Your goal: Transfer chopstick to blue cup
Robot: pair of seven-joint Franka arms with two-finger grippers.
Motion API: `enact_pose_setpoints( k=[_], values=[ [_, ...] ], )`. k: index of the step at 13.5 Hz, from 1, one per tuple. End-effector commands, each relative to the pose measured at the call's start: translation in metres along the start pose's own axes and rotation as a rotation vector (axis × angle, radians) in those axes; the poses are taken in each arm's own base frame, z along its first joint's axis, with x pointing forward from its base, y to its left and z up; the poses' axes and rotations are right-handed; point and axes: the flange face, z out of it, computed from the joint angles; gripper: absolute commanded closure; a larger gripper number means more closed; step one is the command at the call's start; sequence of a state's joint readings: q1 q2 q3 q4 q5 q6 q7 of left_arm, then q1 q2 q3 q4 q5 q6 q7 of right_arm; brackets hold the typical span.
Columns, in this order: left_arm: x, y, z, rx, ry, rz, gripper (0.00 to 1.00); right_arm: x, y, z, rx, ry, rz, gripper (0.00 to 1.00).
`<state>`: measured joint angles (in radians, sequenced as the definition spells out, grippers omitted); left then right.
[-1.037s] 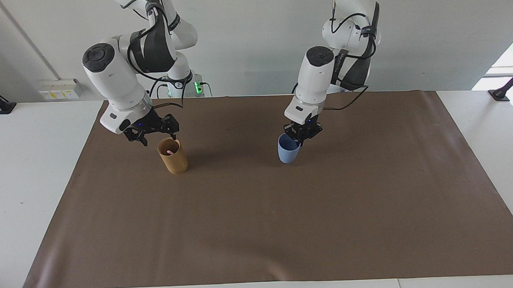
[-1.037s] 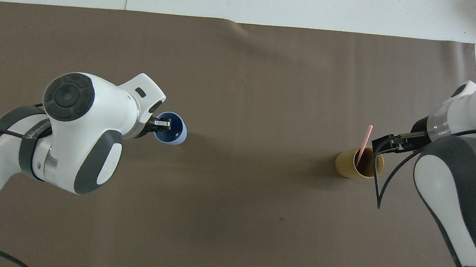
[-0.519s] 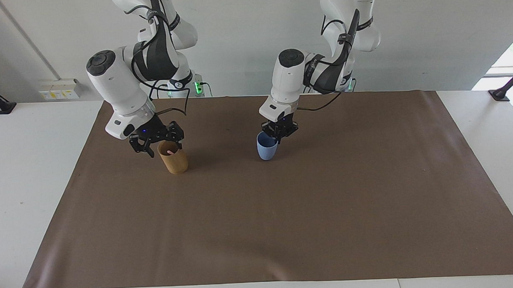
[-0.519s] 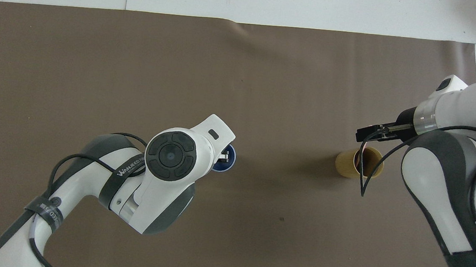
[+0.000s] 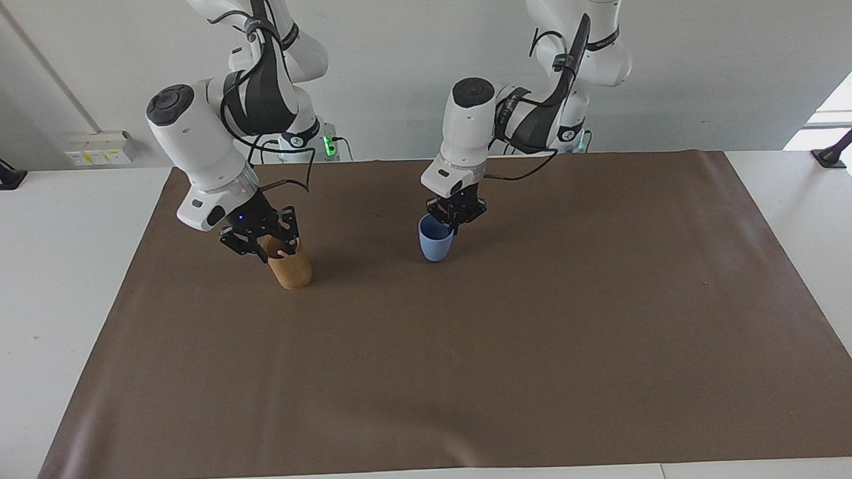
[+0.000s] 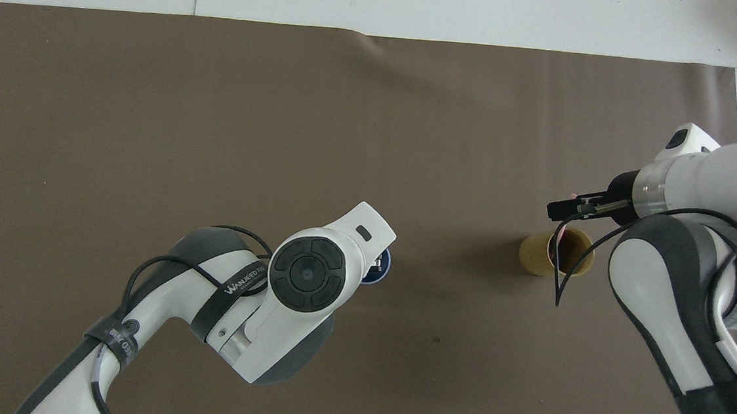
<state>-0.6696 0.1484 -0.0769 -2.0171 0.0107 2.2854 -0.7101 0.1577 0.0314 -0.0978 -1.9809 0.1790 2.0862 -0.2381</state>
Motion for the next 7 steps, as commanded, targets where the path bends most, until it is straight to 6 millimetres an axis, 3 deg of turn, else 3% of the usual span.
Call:
enact_pose_setpoints(
  k=[1, 2, 5, 7],
  values=[
    [-0.0042, -0.0050, -0.0012, -0.007, 0.012, -0.020, 0.73, -0.0074, 0.0032, -0.0052, 0.028, 0.018, -0.009, 1.00],
    [-0.0035, -0.0044, -0.0025, -0.009, 0.014, -0.021, 0.59, -0.0072, 0.0039, -0.0055, 0.029, 0.015, -0.008, 1.00],
    [-0.0006, -0.0021, -0.0050, -0.007, 0.013, -0.010, 0.00, -0.0061, 0.0040, -0.0057, 0.029, 0.015, -0.011, 1.00],
    [0.0035, -0.0092, -0.0111, -0.002, 0.016, -0.001, 0.00, -0.0043, 0.0047, -0.0079, 0.027, 0.017, -0.018, 1.00]
  ],
)
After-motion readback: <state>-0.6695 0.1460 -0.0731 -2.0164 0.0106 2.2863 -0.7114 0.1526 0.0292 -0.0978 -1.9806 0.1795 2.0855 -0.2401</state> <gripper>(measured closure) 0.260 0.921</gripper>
